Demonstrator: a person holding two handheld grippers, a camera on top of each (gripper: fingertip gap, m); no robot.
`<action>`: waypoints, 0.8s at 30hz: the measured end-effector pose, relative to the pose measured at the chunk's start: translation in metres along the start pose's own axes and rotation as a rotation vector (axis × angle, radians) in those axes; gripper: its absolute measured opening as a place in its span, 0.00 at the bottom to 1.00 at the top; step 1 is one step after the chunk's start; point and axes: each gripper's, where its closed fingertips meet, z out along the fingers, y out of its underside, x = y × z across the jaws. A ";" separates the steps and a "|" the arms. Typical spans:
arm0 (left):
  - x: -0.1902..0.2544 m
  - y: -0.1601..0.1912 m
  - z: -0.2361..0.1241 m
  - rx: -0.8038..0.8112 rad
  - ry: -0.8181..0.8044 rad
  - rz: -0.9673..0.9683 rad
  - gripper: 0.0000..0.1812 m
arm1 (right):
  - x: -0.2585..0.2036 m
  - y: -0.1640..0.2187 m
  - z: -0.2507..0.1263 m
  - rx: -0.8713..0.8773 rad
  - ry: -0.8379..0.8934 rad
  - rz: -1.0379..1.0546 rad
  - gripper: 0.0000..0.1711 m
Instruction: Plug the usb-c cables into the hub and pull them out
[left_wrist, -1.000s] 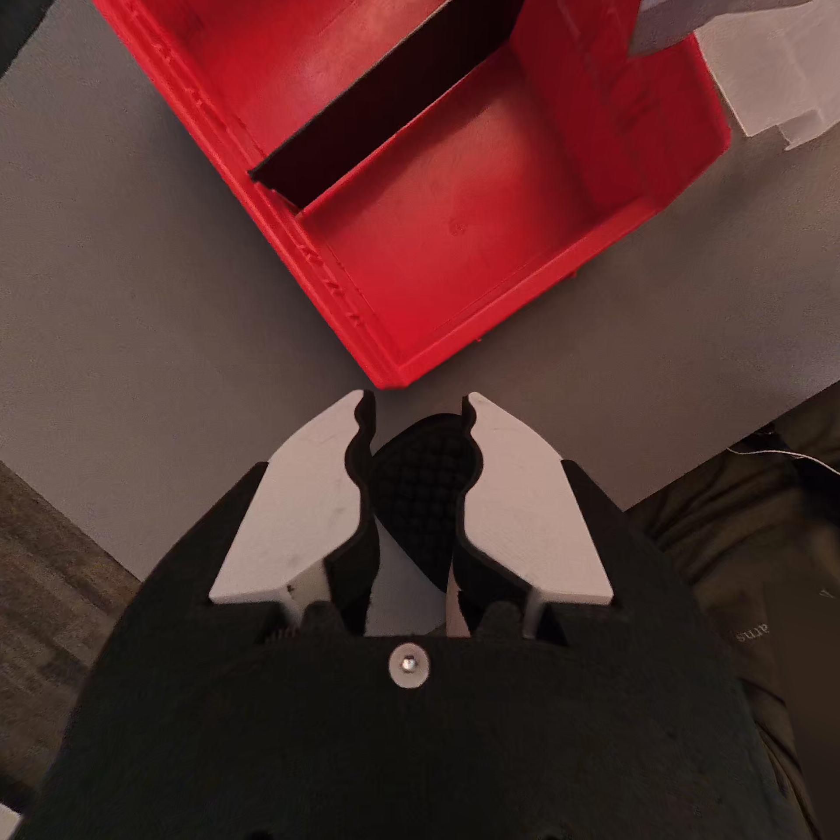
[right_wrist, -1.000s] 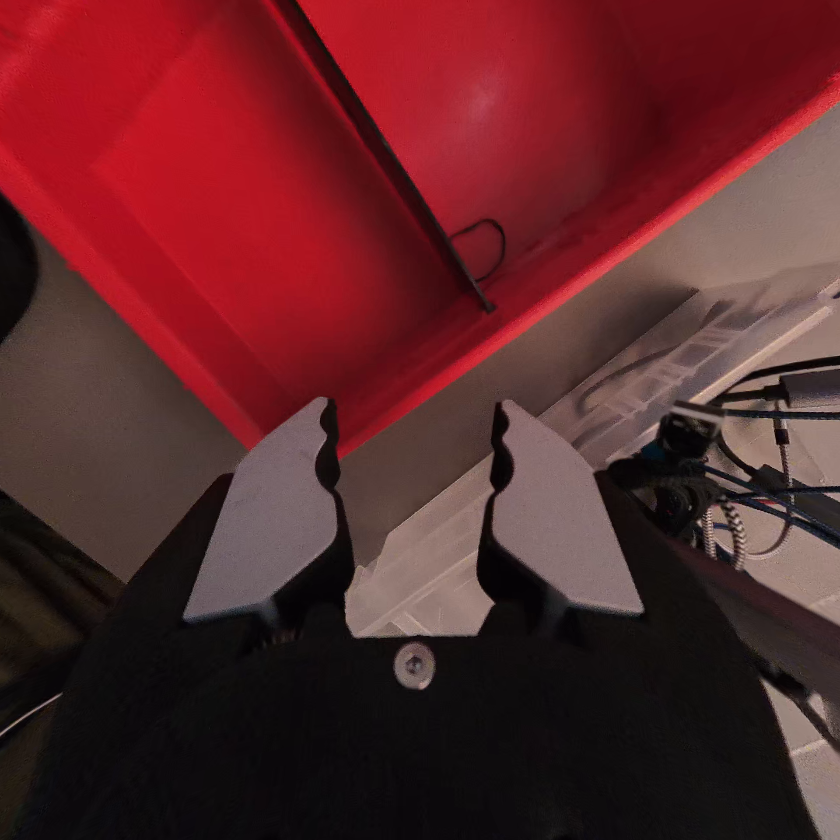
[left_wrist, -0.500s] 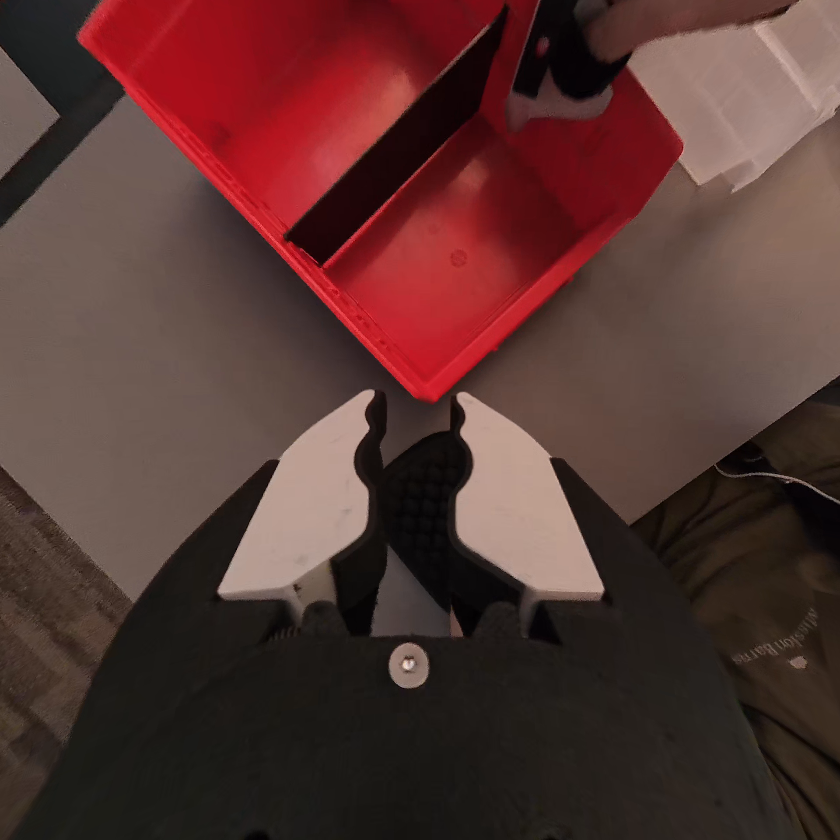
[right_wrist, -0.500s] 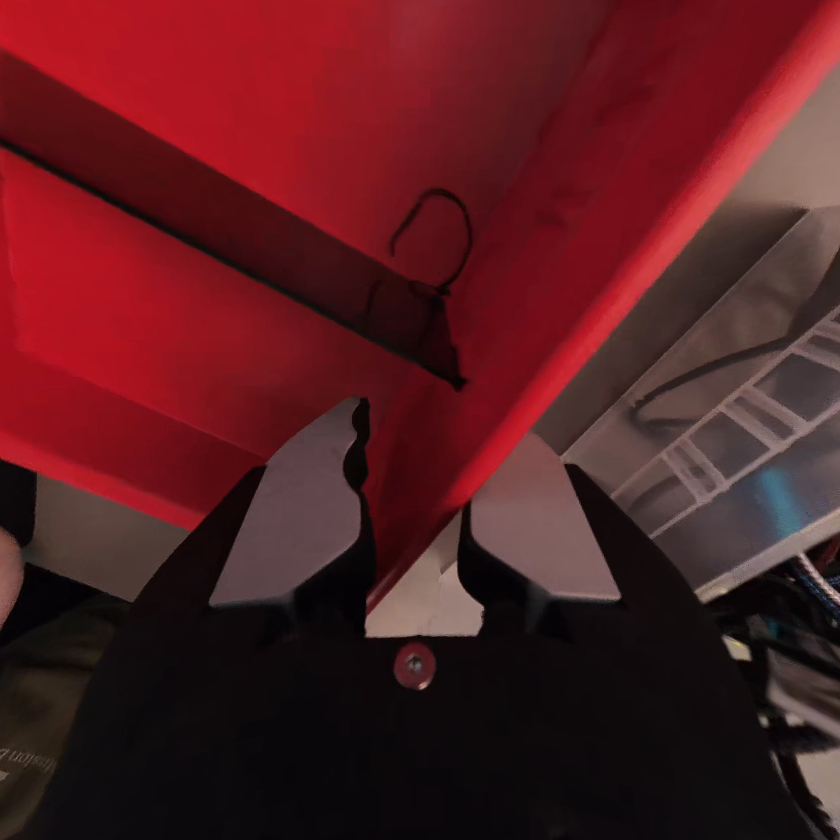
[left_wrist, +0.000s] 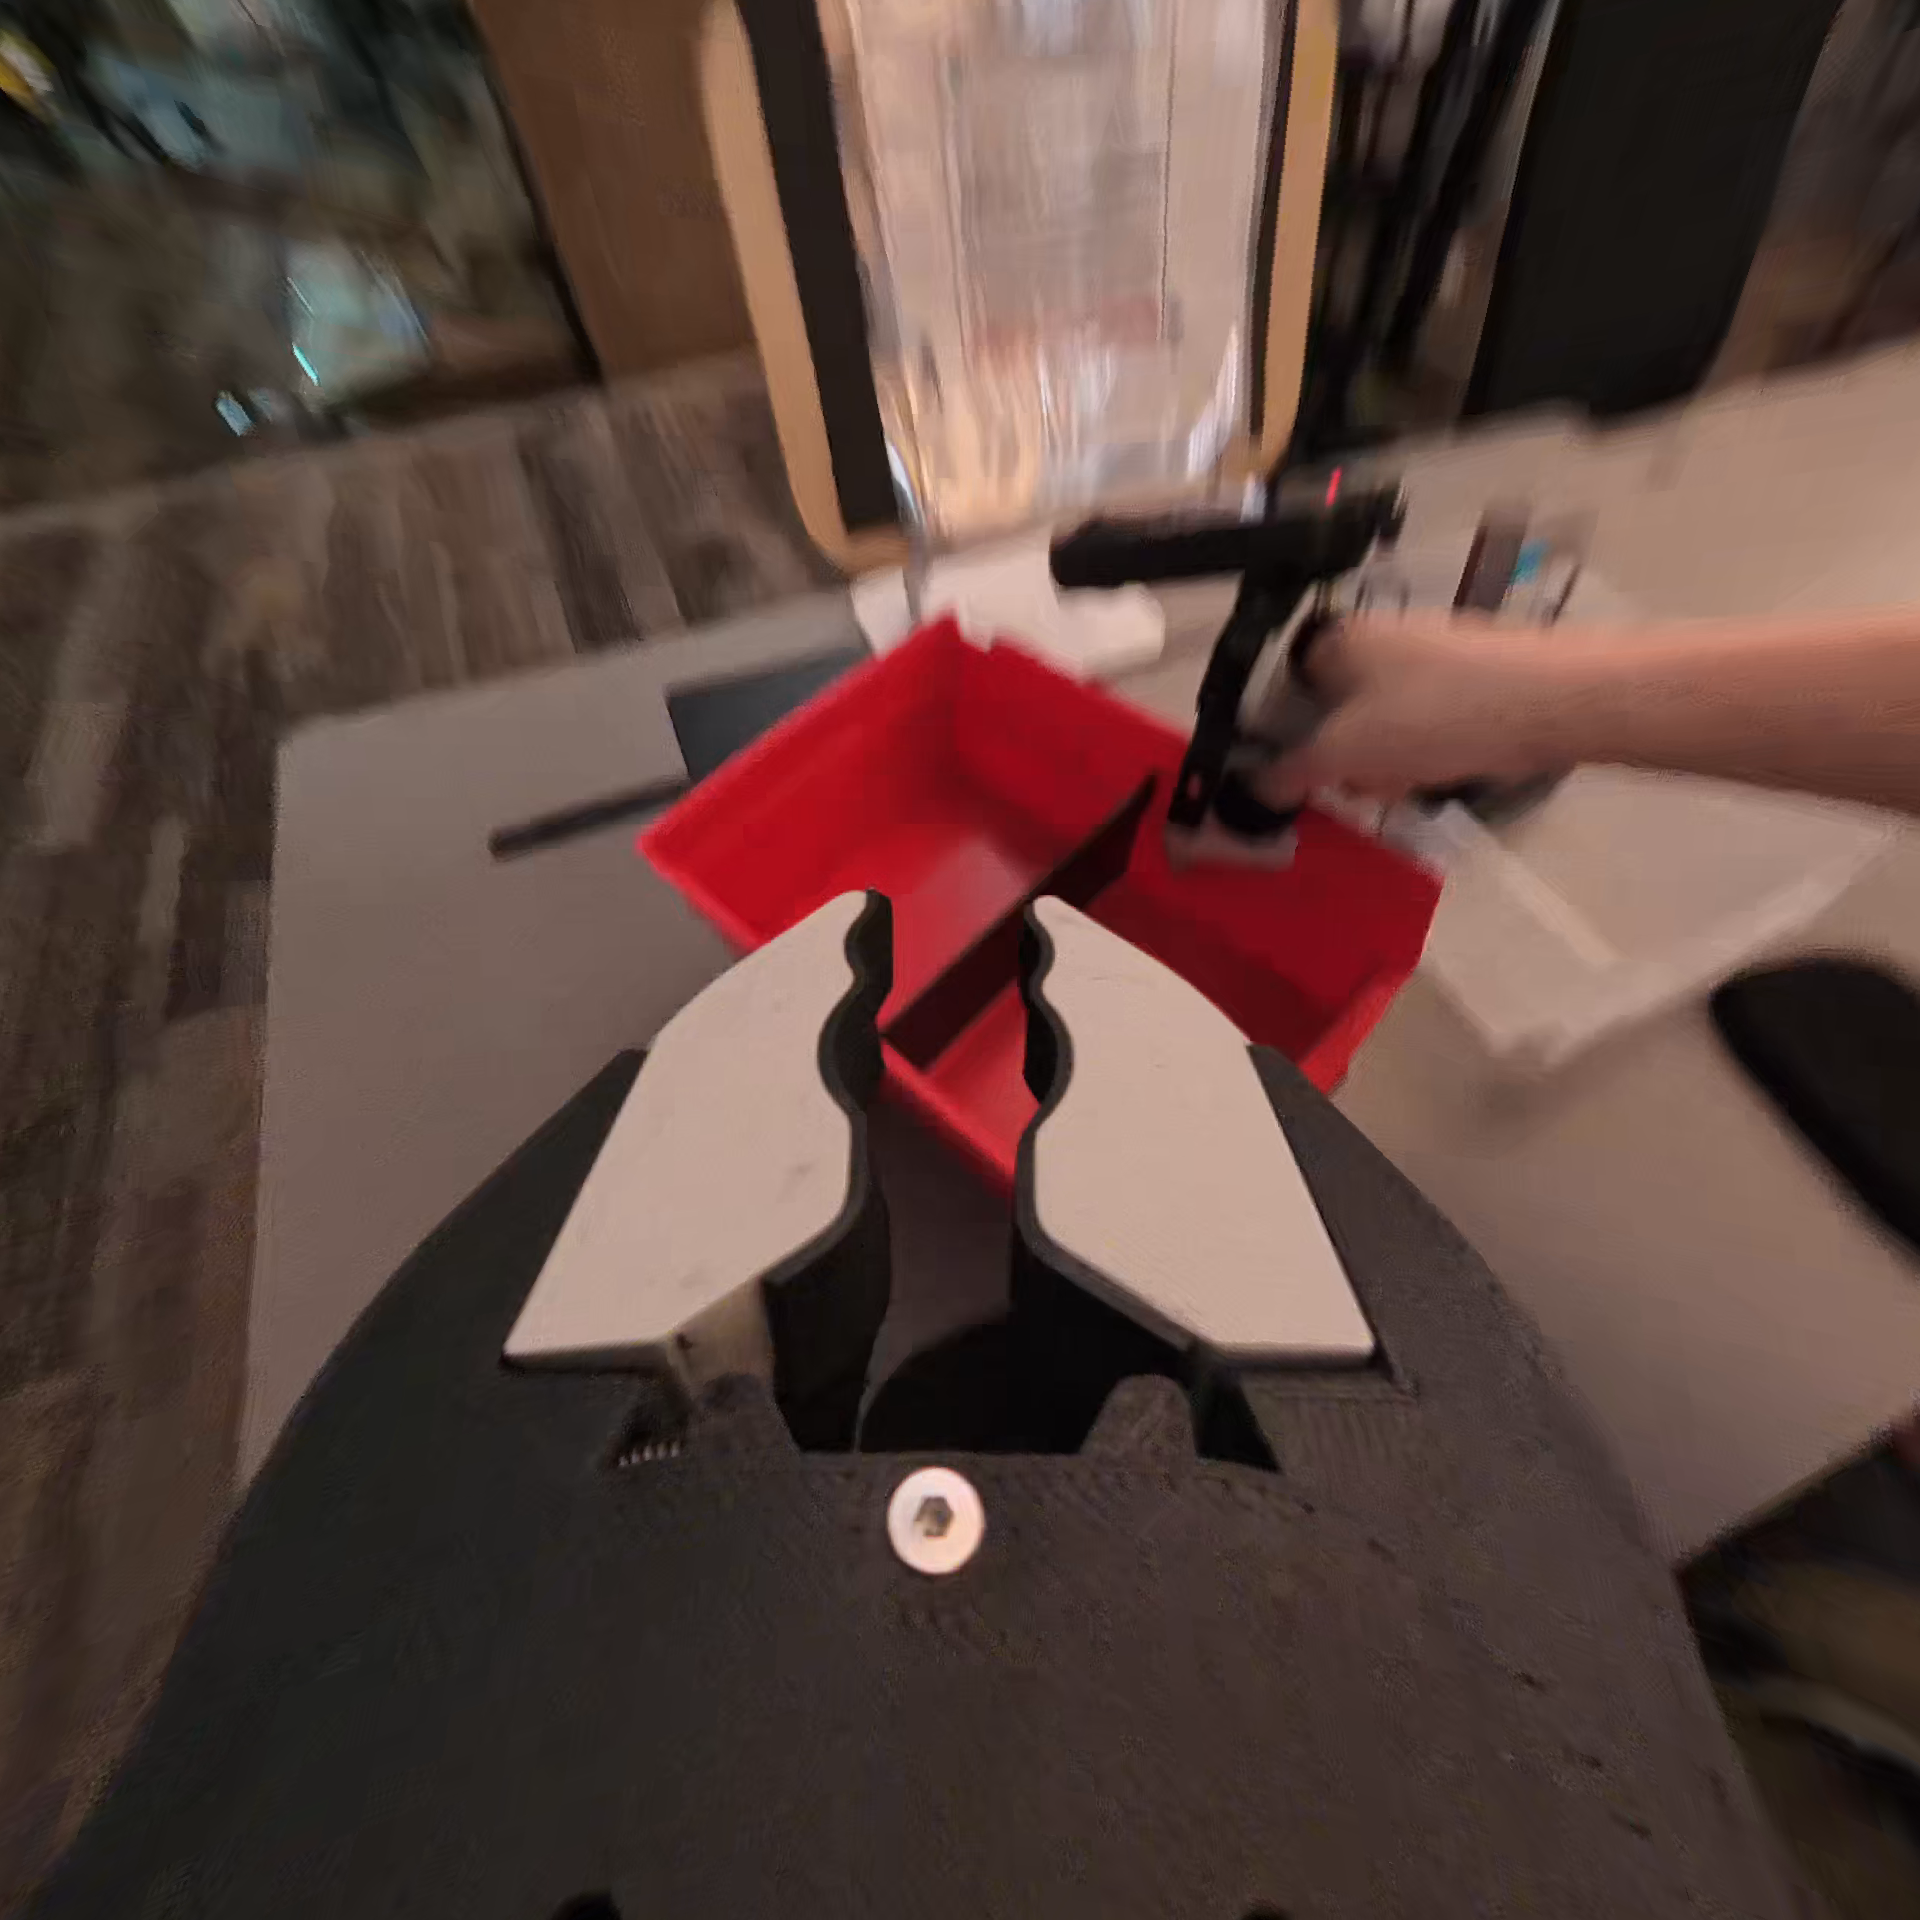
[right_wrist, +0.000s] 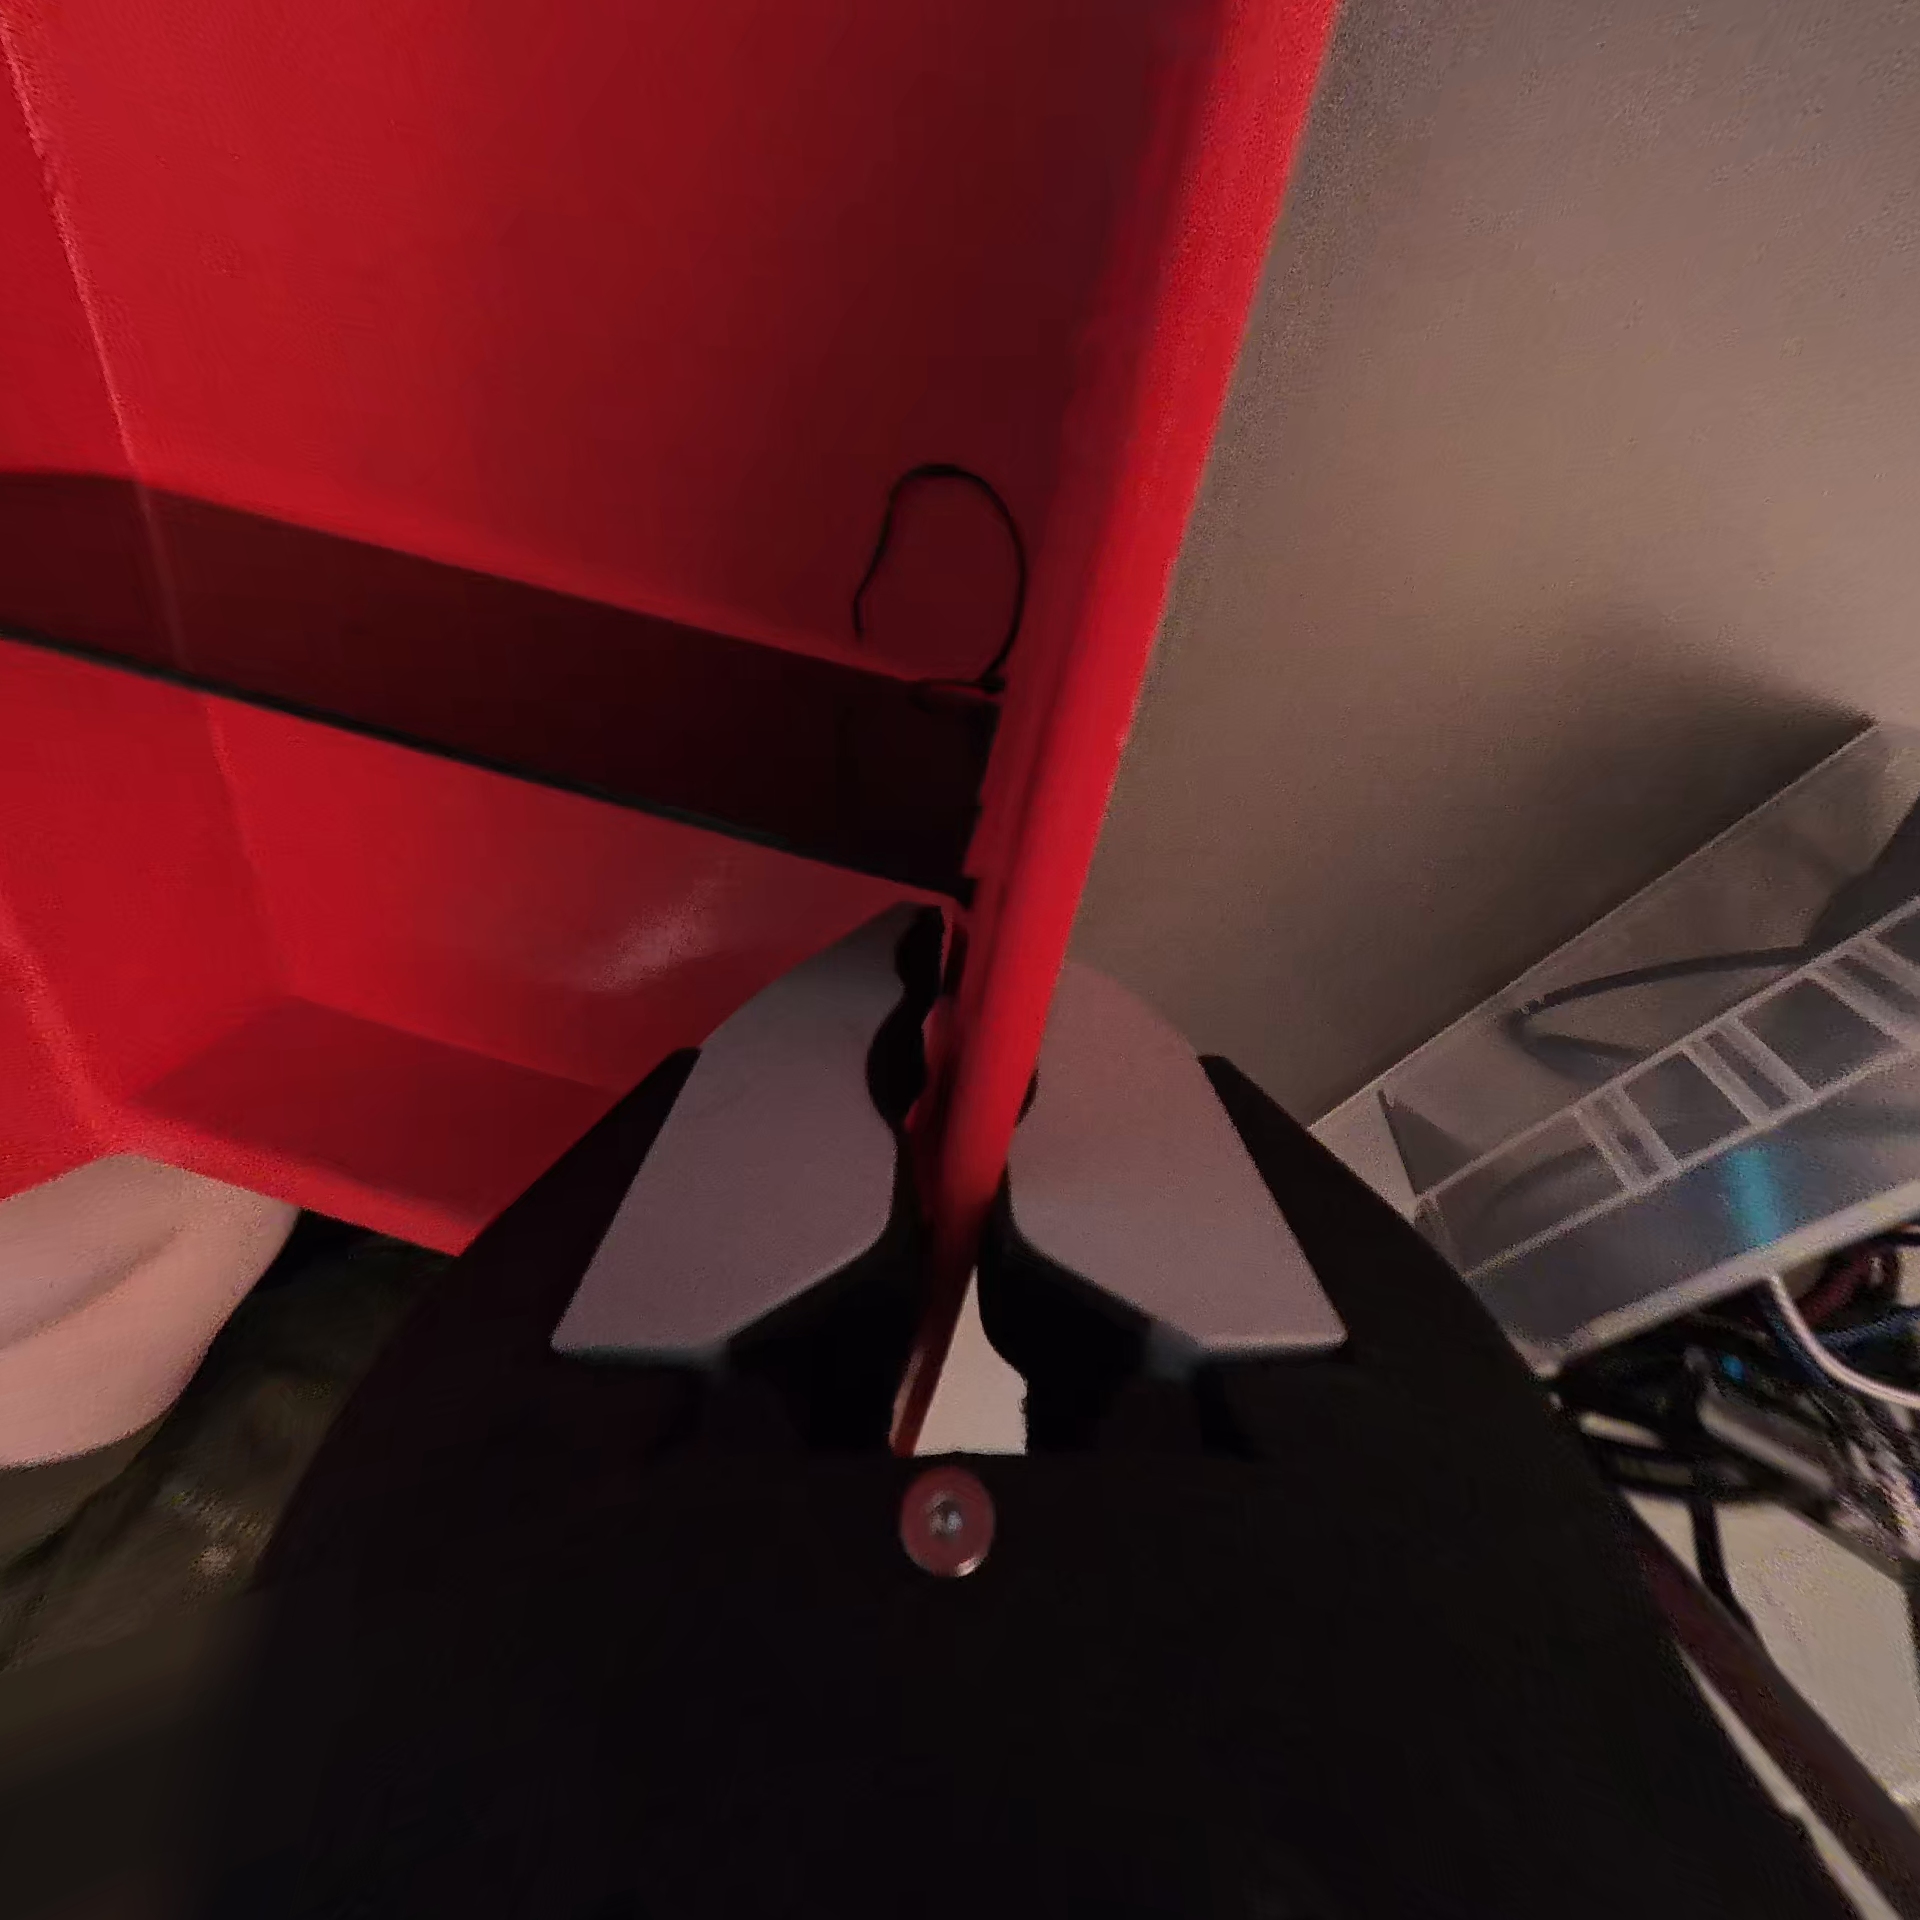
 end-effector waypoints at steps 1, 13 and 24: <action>-0.005 -0.014 -0.017 0.127 -0.016 -0.052 0.15 | -0.010 -0.004 -0.014 0.003 -0.013 -0.028 0.03; 0.040 -0.069 -0.041 0.480 0.329 -0.156 0.37 | 0.063 0.034 -0.296 0.376 0.065 0.070 0.04; 0.229 0.053 0.194 -0.589 0.804 -0.004 0.37 | 0.295 0.259 -0.346 0.555 0.185 0.725 0.03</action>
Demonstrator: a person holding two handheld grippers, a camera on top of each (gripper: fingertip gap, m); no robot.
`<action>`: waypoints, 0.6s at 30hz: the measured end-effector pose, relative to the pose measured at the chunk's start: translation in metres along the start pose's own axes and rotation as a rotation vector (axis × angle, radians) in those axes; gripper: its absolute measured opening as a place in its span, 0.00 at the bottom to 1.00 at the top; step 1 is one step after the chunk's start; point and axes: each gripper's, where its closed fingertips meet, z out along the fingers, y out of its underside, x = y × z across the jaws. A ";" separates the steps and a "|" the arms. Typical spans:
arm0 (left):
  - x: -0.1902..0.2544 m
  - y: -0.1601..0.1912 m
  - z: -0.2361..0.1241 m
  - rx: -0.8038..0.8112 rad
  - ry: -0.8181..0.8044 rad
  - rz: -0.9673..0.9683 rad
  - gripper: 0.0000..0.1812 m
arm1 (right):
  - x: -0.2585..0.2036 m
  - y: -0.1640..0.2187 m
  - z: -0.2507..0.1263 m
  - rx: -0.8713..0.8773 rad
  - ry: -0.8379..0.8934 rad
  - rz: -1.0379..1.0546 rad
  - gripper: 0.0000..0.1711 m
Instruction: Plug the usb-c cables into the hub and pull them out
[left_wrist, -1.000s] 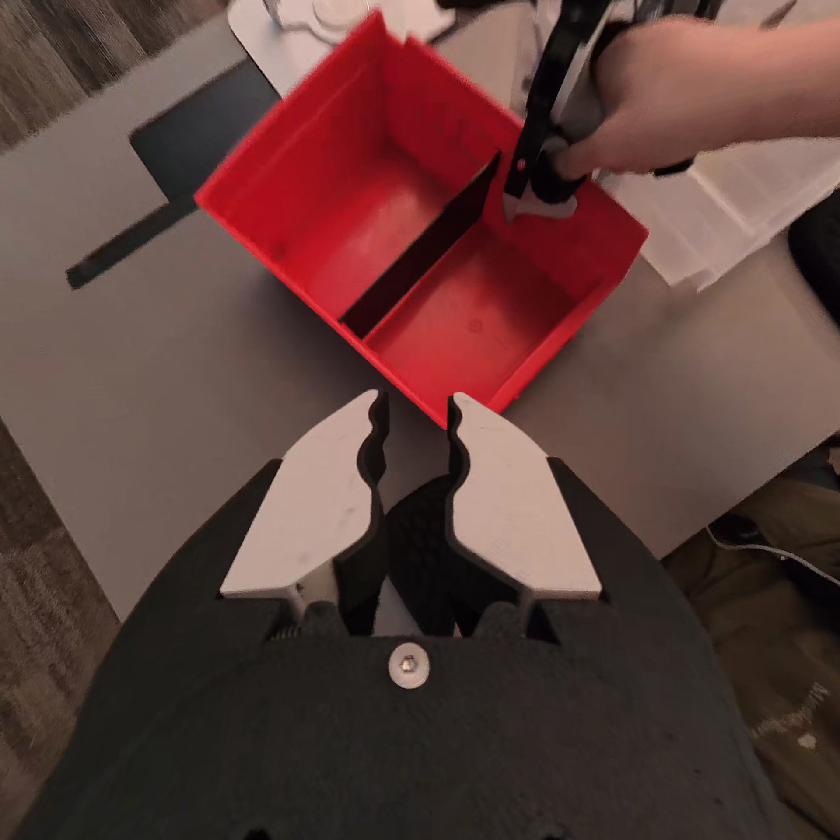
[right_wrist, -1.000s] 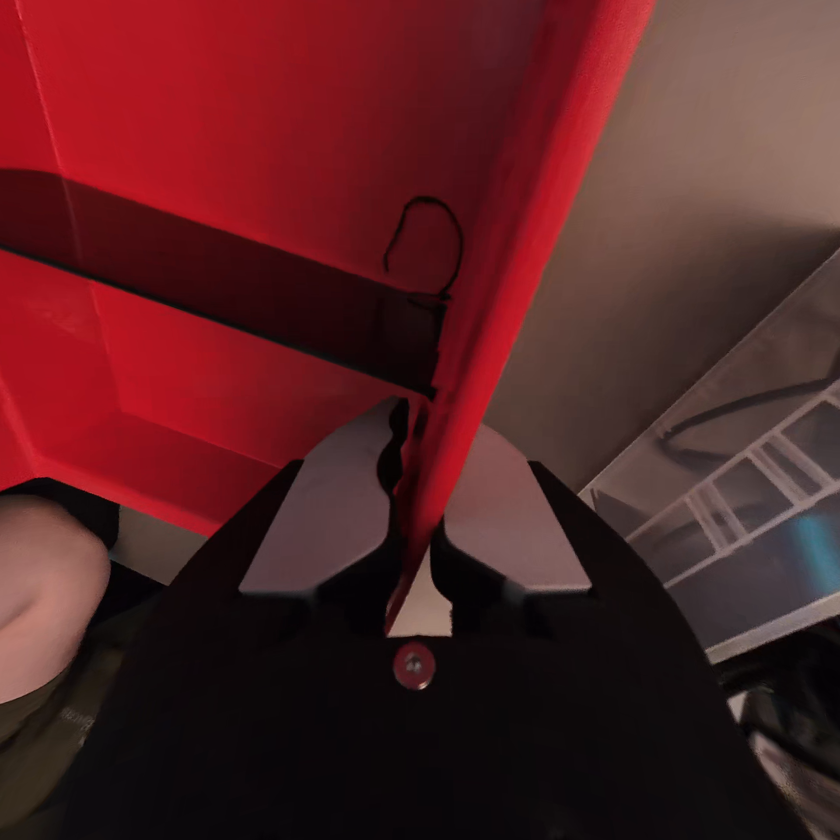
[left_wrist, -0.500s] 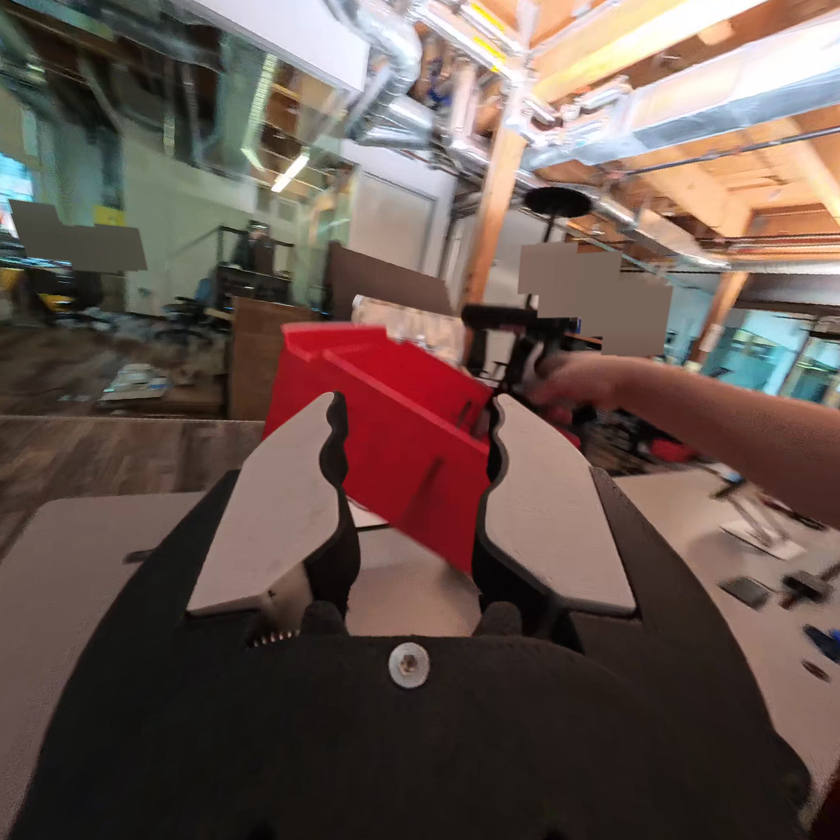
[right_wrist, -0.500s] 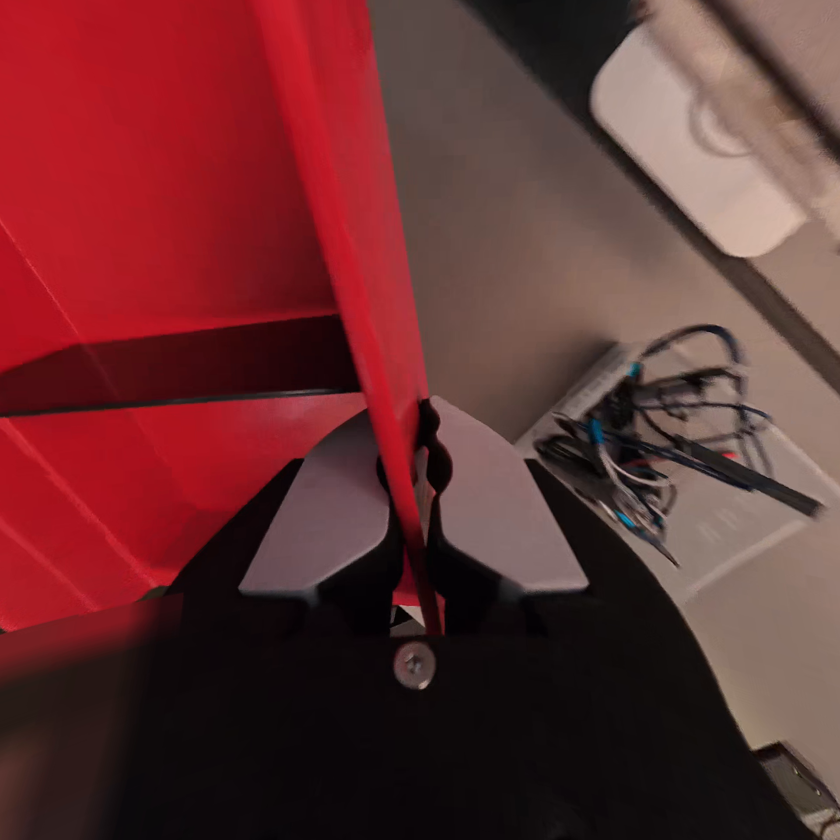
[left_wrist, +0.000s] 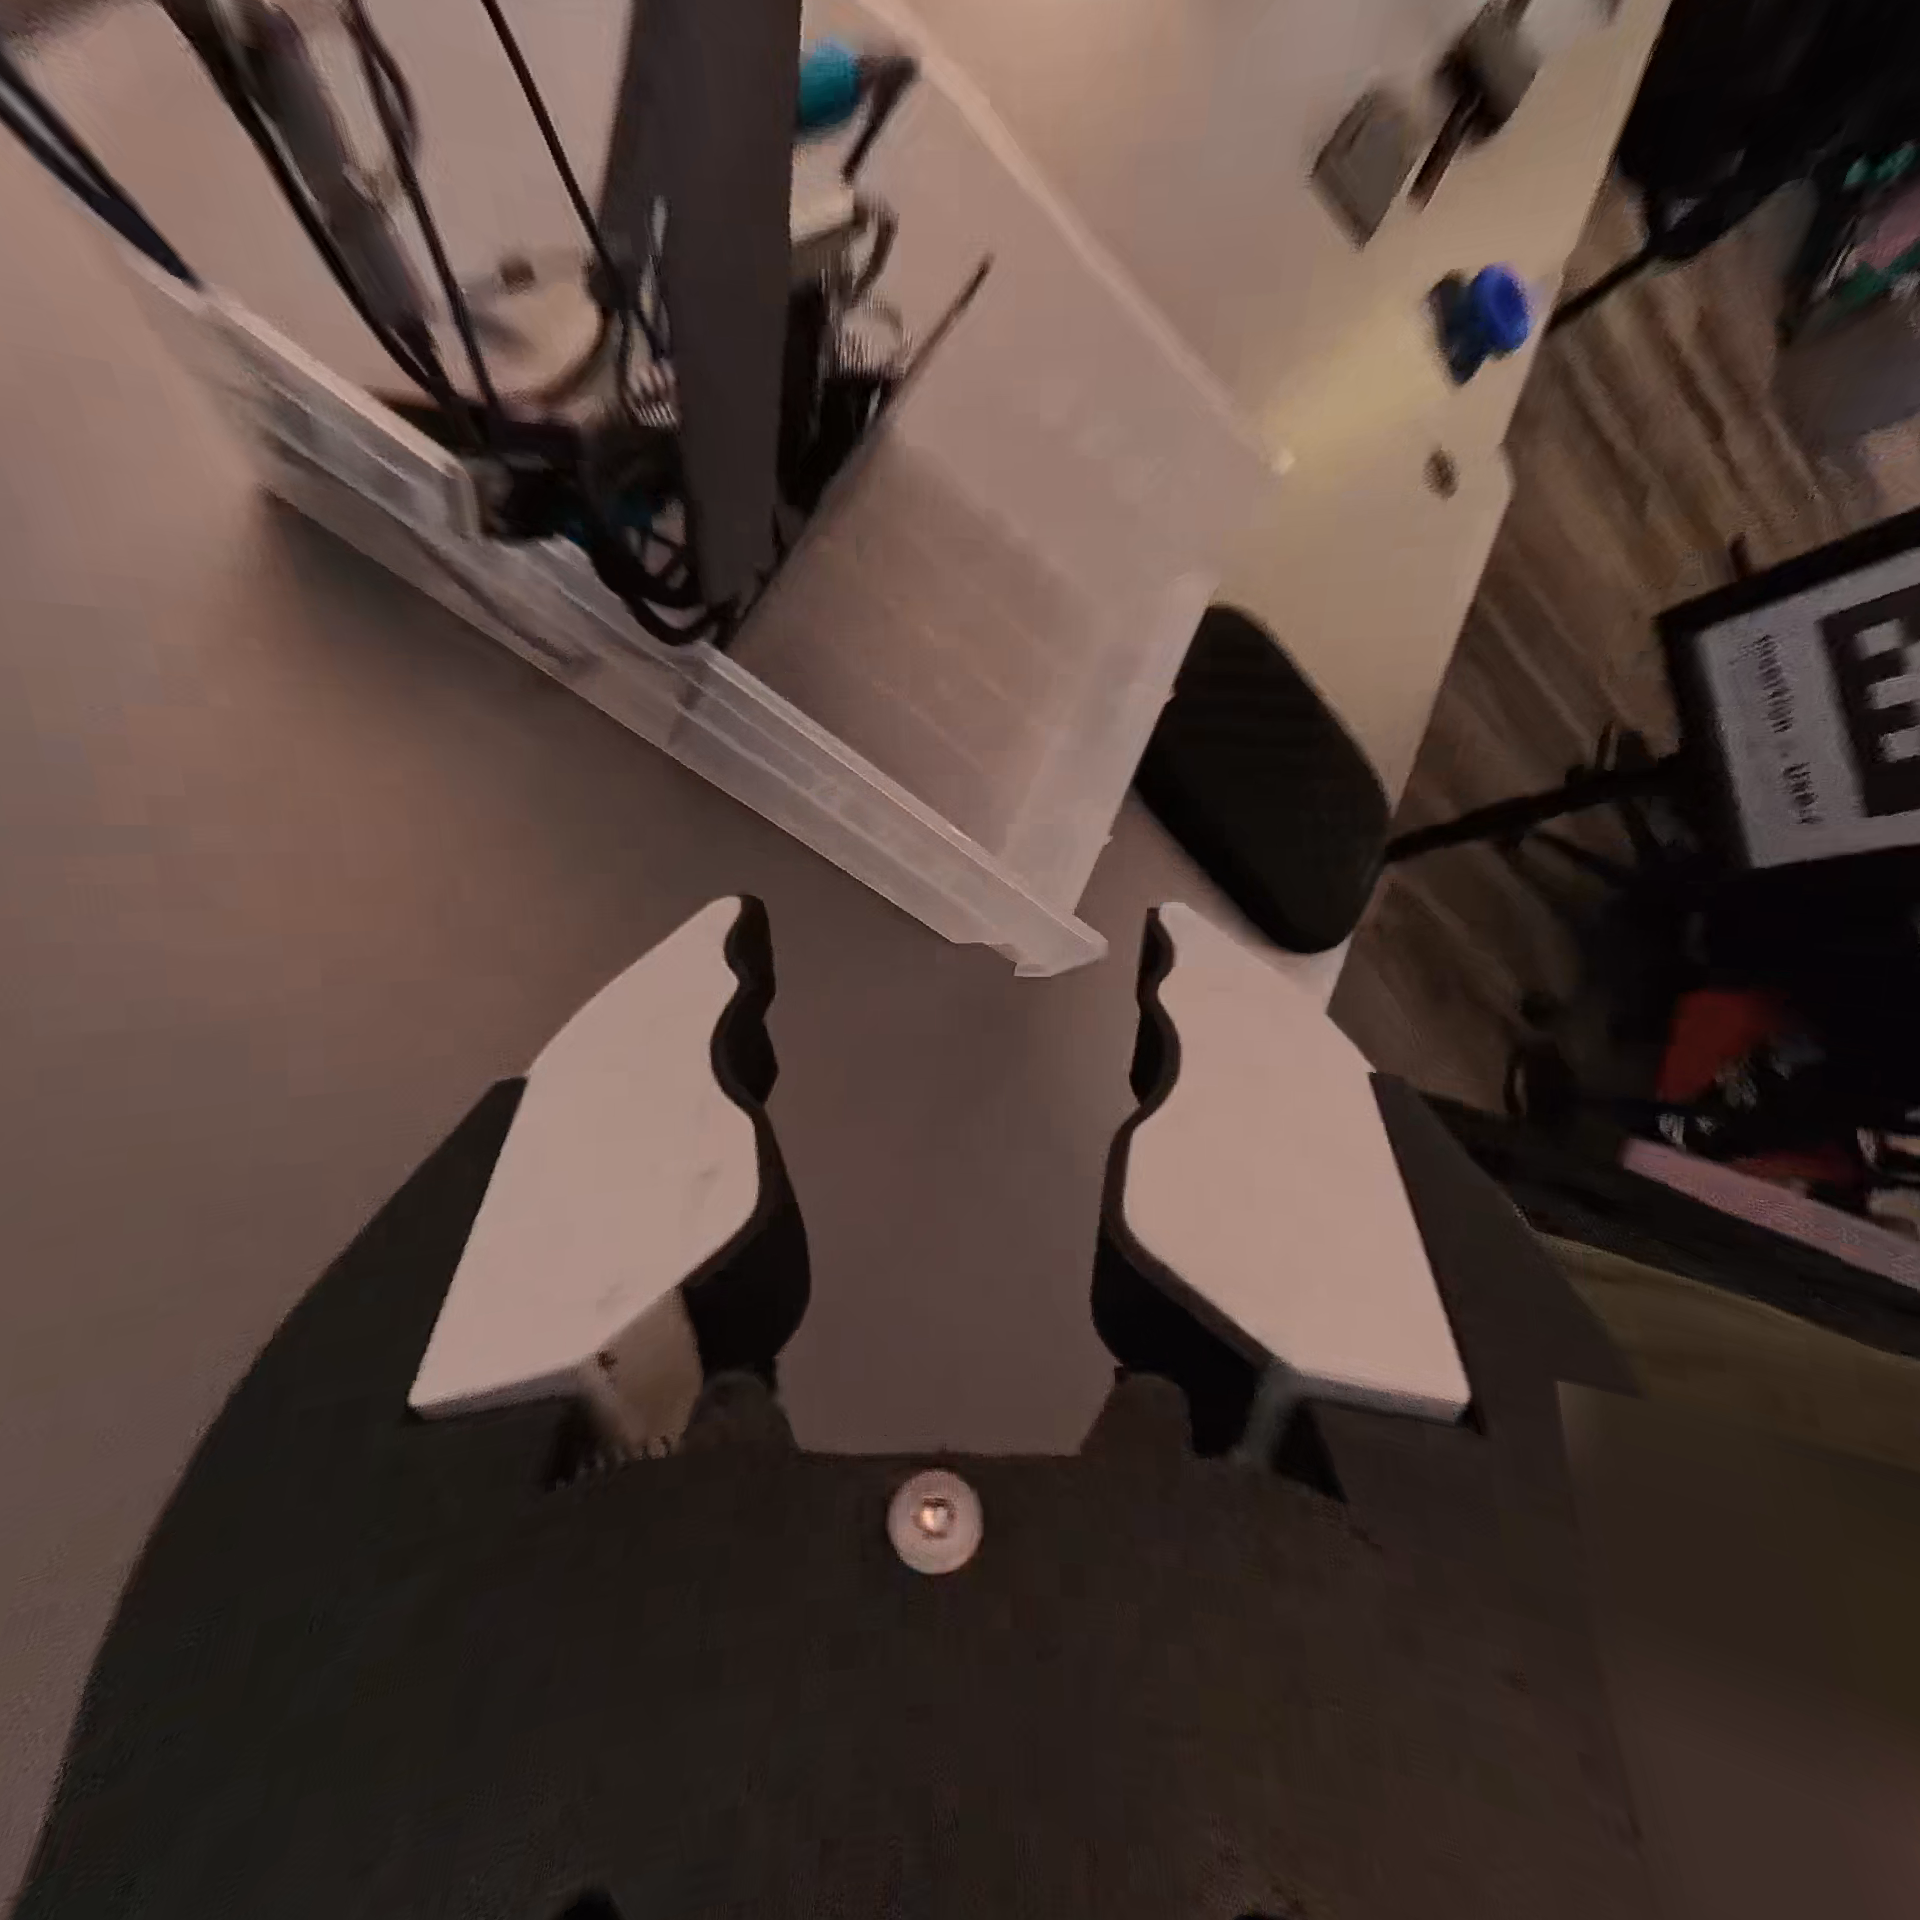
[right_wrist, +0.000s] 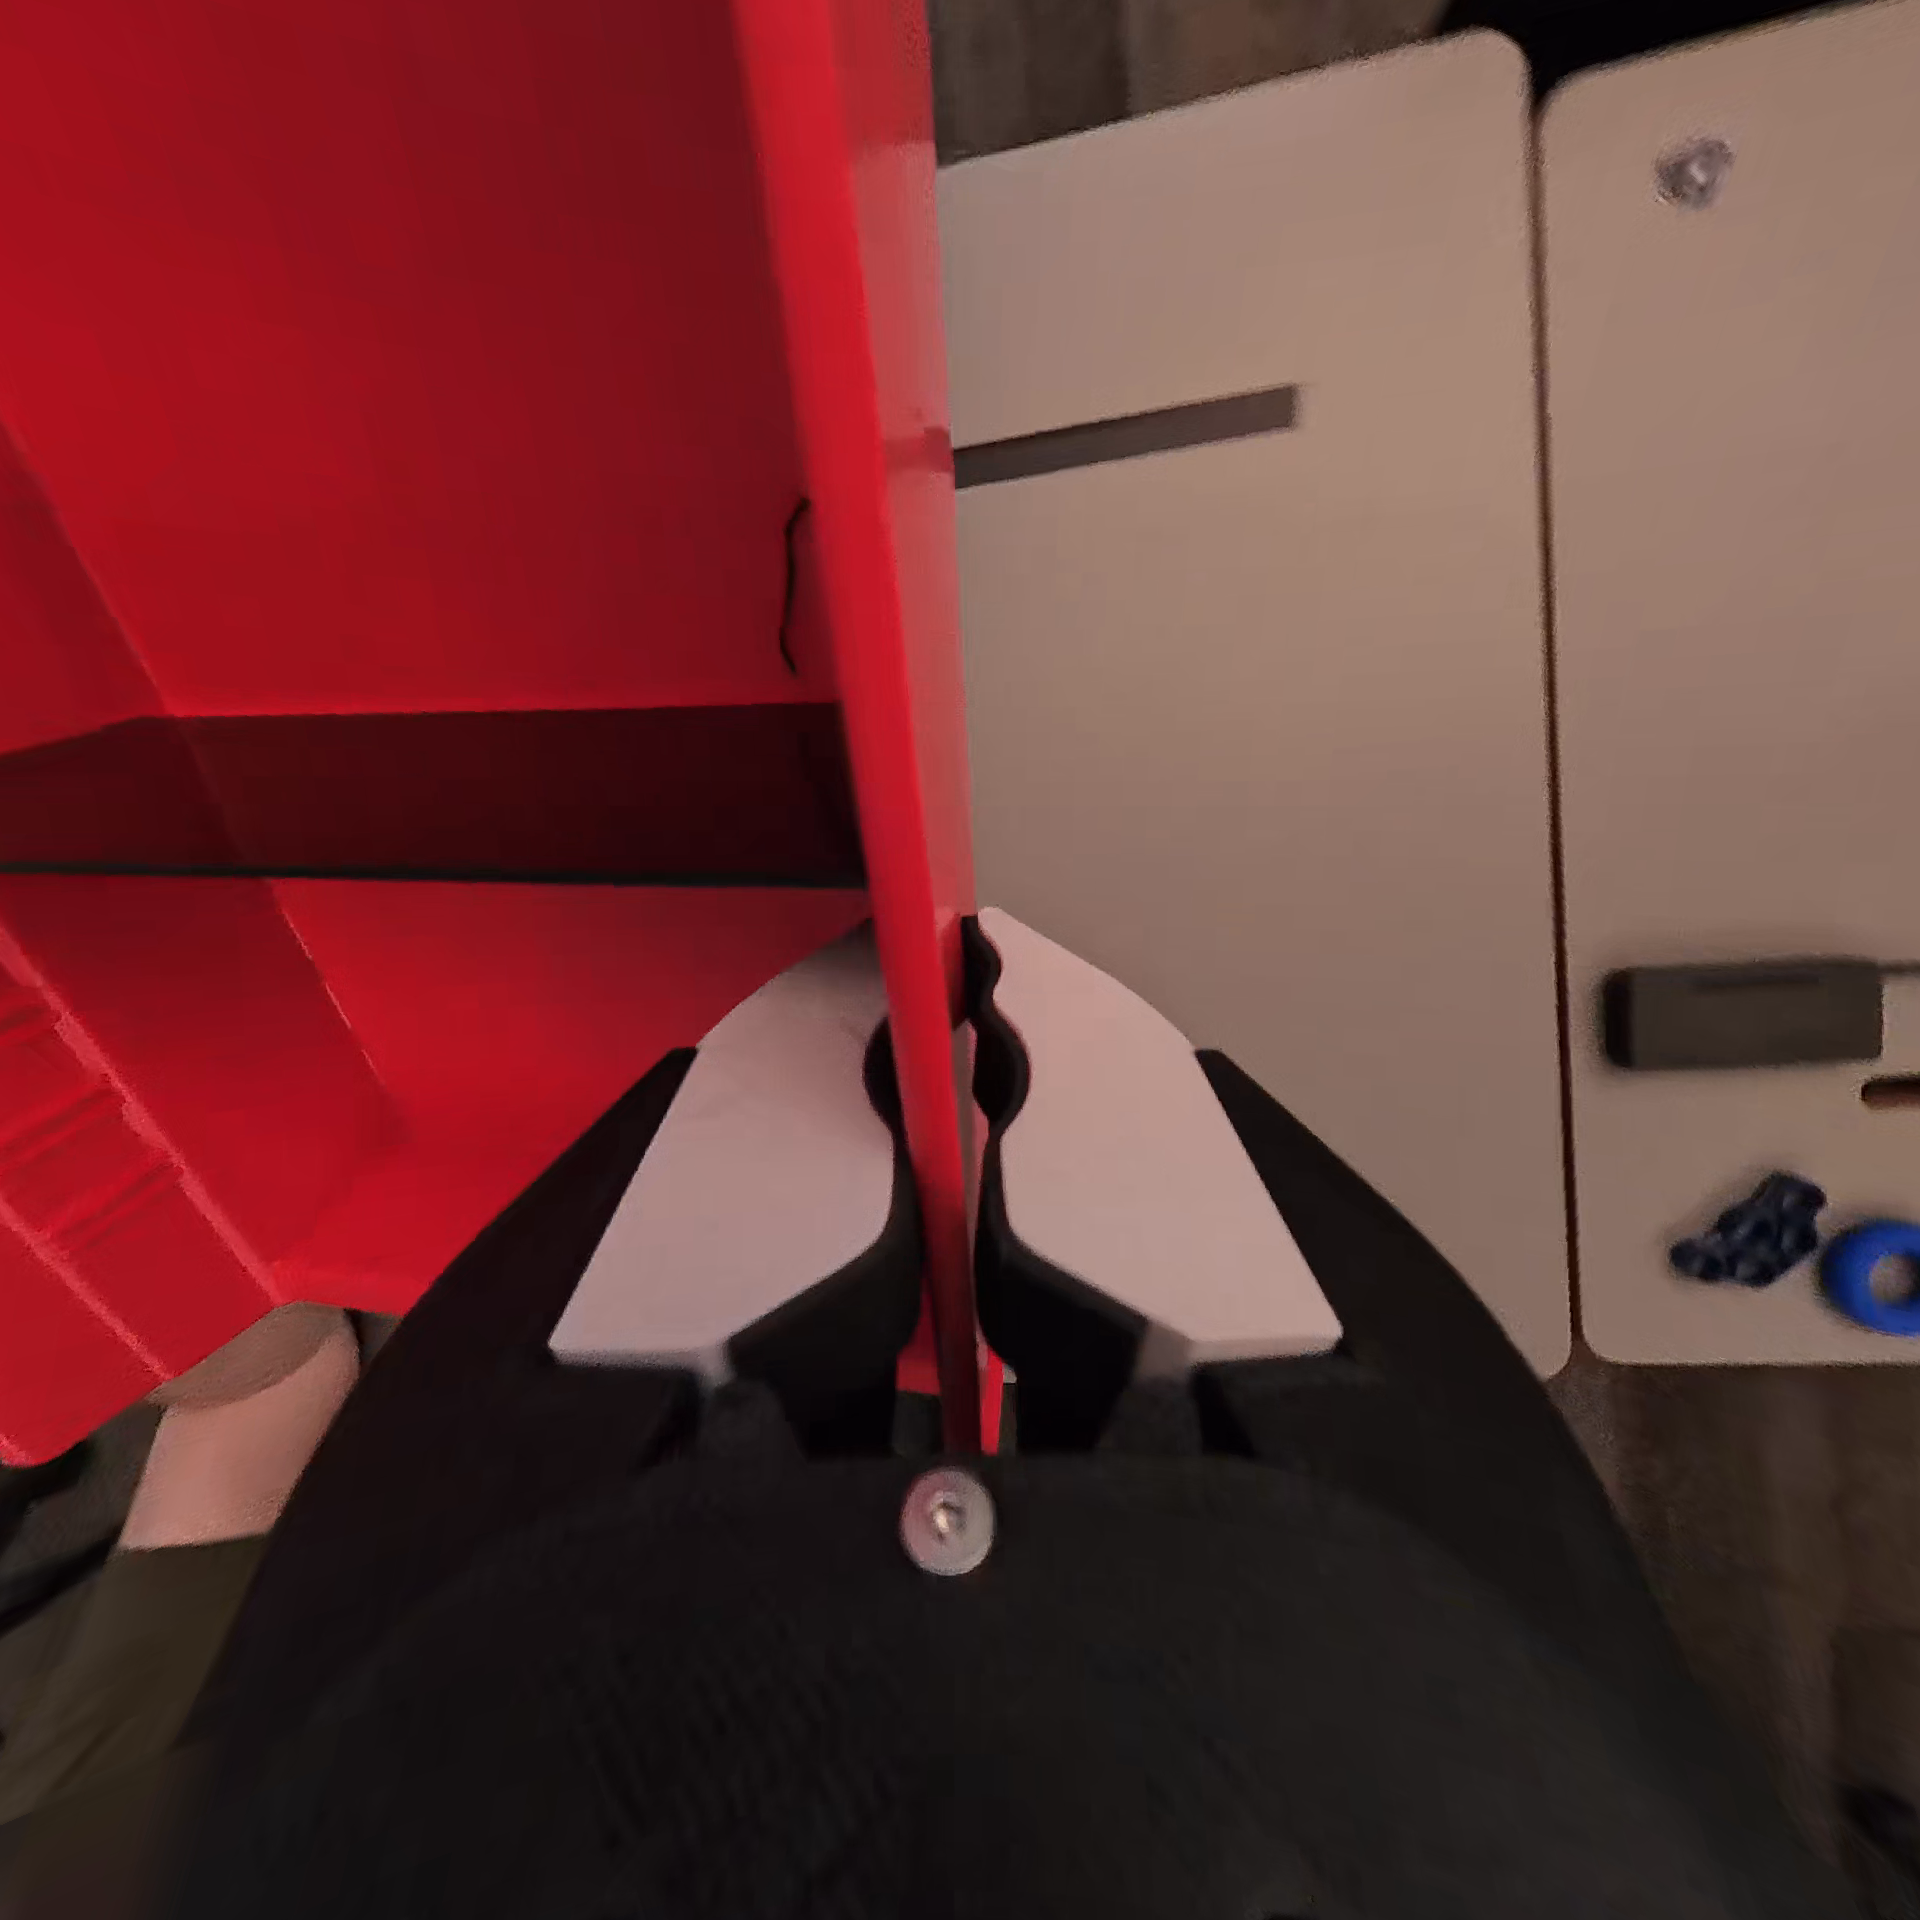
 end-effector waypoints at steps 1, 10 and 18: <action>-0.002 0.006 0.023 -0.069 -0.004 -0.008 0.35 | 0.023 0.008 0.003 0.004 0.006 0.041 0.03; -0.029 0.012 0.099 -0.177 -0.151 -0.032 0.36 | 0.174 0.107 0.067 -0.122 0.128 0.257 0.03; -0.057 0.047 0.066 -0.425 -0.036 -0.154 0.22 | 0.198 0.161 0.133 -0.269 0.139 0.242 0.03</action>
